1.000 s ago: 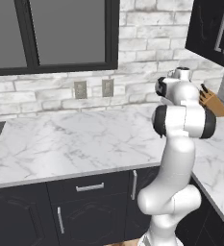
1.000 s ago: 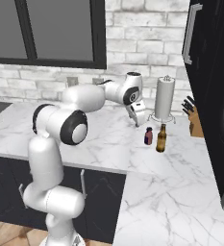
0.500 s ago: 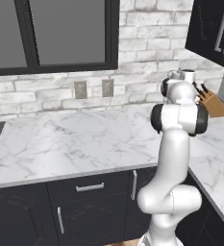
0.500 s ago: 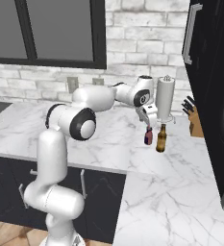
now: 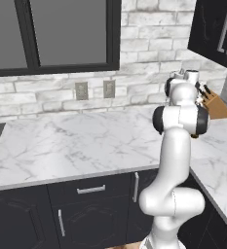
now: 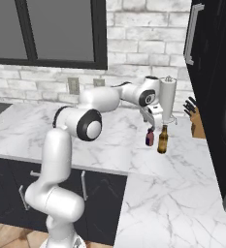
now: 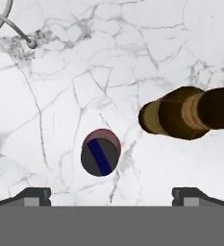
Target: Place the drinks on the dining counter in a tight cluster.
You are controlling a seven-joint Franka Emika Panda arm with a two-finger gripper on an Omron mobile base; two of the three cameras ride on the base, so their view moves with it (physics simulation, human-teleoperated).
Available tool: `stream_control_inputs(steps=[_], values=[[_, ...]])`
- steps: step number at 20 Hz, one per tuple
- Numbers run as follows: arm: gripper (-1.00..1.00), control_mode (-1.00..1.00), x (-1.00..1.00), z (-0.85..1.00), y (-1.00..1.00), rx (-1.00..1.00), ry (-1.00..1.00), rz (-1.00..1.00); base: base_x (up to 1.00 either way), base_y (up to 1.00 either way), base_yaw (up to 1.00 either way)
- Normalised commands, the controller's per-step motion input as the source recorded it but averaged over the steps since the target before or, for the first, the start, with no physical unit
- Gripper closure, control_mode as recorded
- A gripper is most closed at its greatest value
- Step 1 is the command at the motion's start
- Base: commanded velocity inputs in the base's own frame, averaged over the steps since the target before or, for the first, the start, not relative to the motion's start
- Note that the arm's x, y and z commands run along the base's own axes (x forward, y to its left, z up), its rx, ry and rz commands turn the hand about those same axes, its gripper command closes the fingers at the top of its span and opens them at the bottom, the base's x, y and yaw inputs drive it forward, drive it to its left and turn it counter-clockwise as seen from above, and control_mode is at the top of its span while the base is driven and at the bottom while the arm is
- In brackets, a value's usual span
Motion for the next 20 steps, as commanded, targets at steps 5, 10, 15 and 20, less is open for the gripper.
stream_control_inputs(steps=[5, 10, 15, 20], values=[[-1.00, -1.00, 0.05, -0.43, 0.00, 0.01, 0.03, 0.00, 0.00, 0.00, 0.00], [-1.00, -1.00, 0.03, -0.30, 0.00, 0.00, 0.02, 0.00, 0.00, 0.00, 0.00], [-1.00, -1.00, 0.02, -0.01, 0.00, 0.01, 0.00, 0.00, 0.00, 0.00, 0.00], [-1.00, -1.00, 0.20, 0.00, 0.00, 0.01, 0.00, 0.00, 0.00, 0.00, 0.00]])
